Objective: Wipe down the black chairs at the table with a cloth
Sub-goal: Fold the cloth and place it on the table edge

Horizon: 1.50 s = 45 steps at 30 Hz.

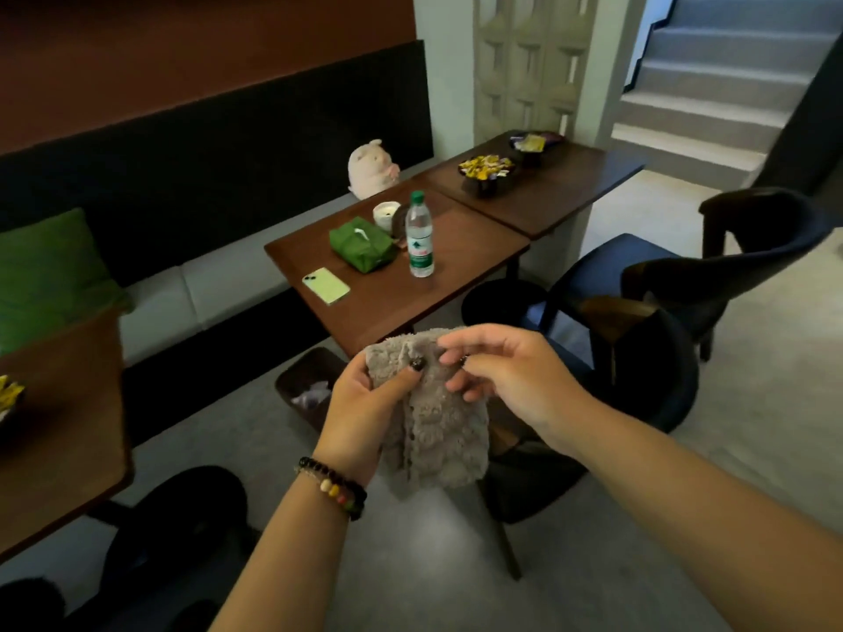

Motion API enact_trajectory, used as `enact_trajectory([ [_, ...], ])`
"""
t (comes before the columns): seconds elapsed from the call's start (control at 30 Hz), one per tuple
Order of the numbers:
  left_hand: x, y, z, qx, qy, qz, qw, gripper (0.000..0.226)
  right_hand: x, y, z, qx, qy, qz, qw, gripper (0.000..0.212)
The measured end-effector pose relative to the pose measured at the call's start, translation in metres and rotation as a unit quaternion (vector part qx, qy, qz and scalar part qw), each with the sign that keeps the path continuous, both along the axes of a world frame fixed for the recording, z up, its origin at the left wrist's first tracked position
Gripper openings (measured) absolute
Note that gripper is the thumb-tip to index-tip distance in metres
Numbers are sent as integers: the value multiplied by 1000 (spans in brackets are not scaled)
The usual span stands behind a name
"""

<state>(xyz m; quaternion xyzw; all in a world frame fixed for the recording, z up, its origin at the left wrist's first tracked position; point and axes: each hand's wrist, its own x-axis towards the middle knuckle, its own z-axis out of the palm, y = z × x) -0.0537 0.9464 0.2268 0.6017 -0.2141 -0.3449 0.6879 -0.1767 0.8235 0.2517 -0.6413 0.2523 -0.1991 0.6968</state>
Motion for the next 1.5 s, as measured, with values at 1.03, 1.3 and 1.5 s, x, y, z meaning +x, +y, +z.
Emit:
enact_trajectory([
  [1.03,-109,-575,-9,67,-183,-86,977,19,-149,-616,-23,-190,117,58,973,16],
  [1.3,-173,-692,-16,29,-36,-1,999,15,-188,-761,-26,-309,154,109,932,18],
  [1.5,-180,-754,-30,61,-65,34,995,9,-178,-833,-33,-367,115,104,917,20],
])
